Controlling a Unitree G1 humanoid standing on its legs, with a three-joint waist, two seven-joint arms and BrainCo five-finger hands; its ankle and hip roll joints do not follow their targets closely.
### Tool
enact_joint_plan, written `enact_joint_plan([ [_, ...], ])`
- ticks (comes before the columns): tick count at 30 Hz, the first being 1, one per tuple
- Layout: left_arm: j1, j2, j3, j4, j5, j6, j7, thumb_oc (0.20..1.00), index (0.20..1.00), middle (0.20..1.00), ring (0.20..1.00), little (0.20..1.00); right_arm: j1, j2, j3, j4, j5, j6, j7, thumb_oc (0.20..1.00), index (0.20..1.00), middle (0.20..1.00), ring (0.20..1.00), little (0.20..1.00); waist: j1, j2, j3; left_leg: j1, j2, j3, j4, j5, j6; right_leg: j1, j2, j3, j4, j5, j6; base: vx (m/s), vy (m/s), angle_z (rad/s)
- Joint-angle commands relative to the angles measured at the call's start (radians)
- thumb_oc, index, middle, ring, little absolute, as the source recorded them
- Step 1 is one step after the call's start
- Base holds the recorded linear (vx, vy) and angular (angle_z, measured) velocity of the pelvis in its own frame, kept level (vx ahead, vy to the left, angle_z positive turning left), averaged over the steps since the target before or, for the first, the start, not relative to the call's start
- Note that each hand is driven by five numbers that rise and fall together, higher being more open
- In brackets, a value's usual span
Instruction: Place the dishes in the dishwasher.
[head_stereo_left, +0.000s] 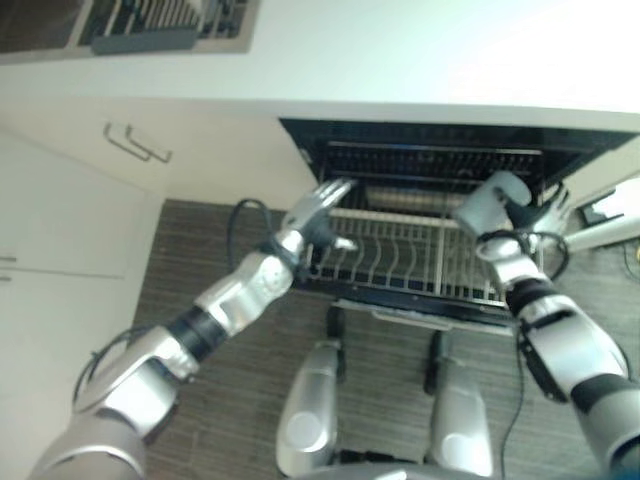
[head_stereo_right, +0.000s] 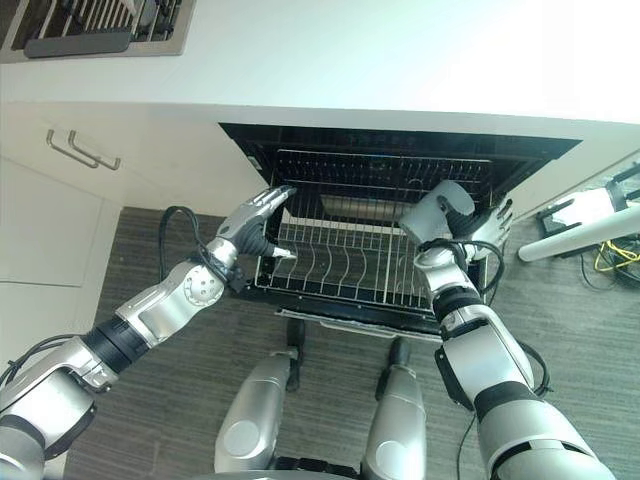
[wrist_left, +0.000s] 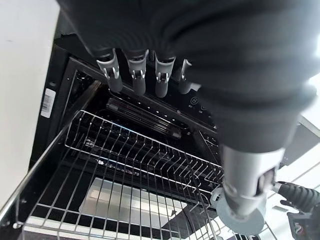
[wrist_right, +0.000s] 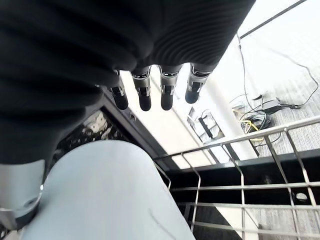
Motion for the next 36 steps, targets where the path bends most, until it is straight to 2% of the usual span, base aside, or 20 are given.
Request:
enact_joint_plan([
  [1,0.023,-0.002,0.02,-0.082,0.0,-0.01,0.033,1.0,1.0,1.0,1.0,1.0,-0.016,-0.053,-0.003,-0.007,-0.008,-0.055,-0.03,1.0,1.0,1.0,1.0,1.0,-0.006,0.011,-0.012,-0.004,0.053,0.017,0.046,-0.031,0.002,0.058,-0.068,-0.039,-0.083,0.093,0.021,0.0,0.0,0.0],
  [5,0.025,-0.004,0.018,-0.085,0.004,-0.005,0.031,1.0,1.0,1.0,1.0,1.0,-0.007,-0.032,-0.004,-0.027,0.032,-0.096,-0.001,1.0,1.0,1.0,1.0,1.0,-0.01,0.011,-0.009,-0.002,0.055,0.021,0.046,-0.032,0.002,0.057,-0.069,-0.035,-0.083,0.093,0.02,0.0,0.0,0.0],
  [14,0.009,-0.016,0.021,-0.08,0.005,0.013,0.033,1.0,1.0,1.0,1.0,1.0,0.014,0.012,0.007,-0.06,0.109,-0.11,0.097,1.0,1.0,1.0,1.0,1.0,-0.019,0.007,-0.007,0.001,0.055,0.025,0.046,-0.033,0.002,0.052,-0.067,-0.026,-0.083,0.095,0.018,0.0,0.0,0.0],
  [16,0.006,-0.016,0.022,-0.078,0.003,0.016,0.033,1.0,1.0,1.0,1.0,1.0,0.017,0.016,0.01,-0.062,0.101,-0.08,0.127,1.0,1.0,1.0,1.0,1.0,-0.021,0.006,-0.007,0.002,0.054,0.026,0.046,-0.033,0.002,0.052,-0.067,-0.025,-0.083,0.096,0.017,0.0,0.0,0.0],
  [17,0.004,-0.017,0.022,-0.073,0.003,0.013,0.034,1.0,1.0,1.0,1.0,1.0,0.015,0.017,0.015,-0.053,0.068,-0.008,0.162,1.0,1.0,1.0,1.0,1.0,-0.02,0.005,-0.007,0.001,0.054,0.024,0.046,-0.033,0.002,0.052,-0.067,-0.025,-0.083,0.095,0.018,0.0,0.0,0.0],
  [19,-0.002,-0.014,0.021,-0.067,0.003,0.009,0.033,1.0,1.0,1.0,1.0,1.0,0.017,0.007,0.036,-0.02,0.044,0.054,0.194,1.0,1.0,1.0,1.0,1.0,-0.018,0.002,-0.006,0.0,0.055,0.025,0.046,-0.031,0.002,0.052,-0.066,-0.027,-0.083,0.096,0.019,0.0,0.0,0.0],
  [20,-0.002,-0.014,0.02,-0.067,0.004,0.01,0.033,1.0,1.0,1.0,1.0,1.0,0.02,0.006,0.039,-0.014,0.041,0.051,0.2,1.0,1.0,1.0,1.0,1.0,-0.018,0.002,-0.005,0.0,0.056,0.025,0.046,-0.031,0.002,0.052,-0.066,-0.028,-0.083,0.096,0.019,0.0,0.0,0.0],
  [21,-0.005,-0.016,0.02,-0.065,0.006,0.012,0.032,1.0,1.0,1.0,1.0,1.0,0.026,0.005,0.045,0.002,0.064,0.01,0.205,1.0,1.0,1.0,1.0,1.0,-0.017,0.0,-0.004,0.001,0.058,0.025,0.046,-0.03,0.003,0.054,-0.065,-0.03,-0.083,0.097,0.019,-0.01,-0.037,0.02],
  [23,-0.011,-0.013,0.016,-0.061,0.008,0.014,0.028,1.0,1.0,1.0,1.0,1.0,0.032,0.002,0.041,0.007,0.033,-0.028,0.23,1.0,1.0,1.0,1.0,1.0,-0.014,-0.004,-0.002,-0.001,0.058,0.023,0.046,-0.03,0.005,0.054,-0.064,-0.034,-0.083,0.098,0.02,-0.02,-0.052,0.01],
  [29,-0.018,-0.009,0.024,-0.056,0.01,0.01,0.028,1.0,1.0,1.0,1.0,1.0,0.027,-0.006,0.082,-0.052,-0.006,-0.045,0.273,1.0,1.0,1.0,1.0,1.0,-0.018,-0.012,0.005,-0.007,0.06,0.024,0.046,-0.025,0.003,0.049,-0.059,-0.032,-0.083,0.099,0.022,-0.01,-0.015,0.0],
  [32,-0.018,-0.007,0.03,-0.055,0.012,0.014,0.026,1.0,1.0,1.0,1.0,1.0,0.035,-0.008,0.111,-0.103,0.003,-0.082,0.293,1.0,1.0,1.0,1.0,1.0,-0.022,-0.016,0.004,-0.006,0.061,0.024,0.046,-0.025,0.002,0.049,-0.058,-0.029,-0.083,0.098,0.022,0.0,0.0,0.0],
  [34,-0.004,-0.002,0.041,-0.062,0.019,0.026,0.024,1.0,1.0,1.0,1.0,1.0,0.069,-0.018,0.105,-0.166,0.05,-0.134,0.273,1.0,1.0,1.0,1.0,1.0,-0.031,-0.02,0.004,-0.006,0.063,0.027,0.046,-0.025,0.002,0.047,-0.057,-0.027,-0.083,0.099,0.023,0.0,0.0,0.0],
  [36,0.013,-0.007,0.051,-0.067,0.029,0.033,0.025,1.0,1.0,1.0,1.0,1.0,0.093,-0.017,0.076,-0.211,0.131,-0.229,0.288,1.0,1.0,1.0,1.0,1.0,-0.039,-0.021,0.005,-0.004,0.064,0.028,0.046,-0.026,0.002,0.045,-0.054,-0.02,-0.083,0.099,0.021,0.0,0.019,-0.01],
])
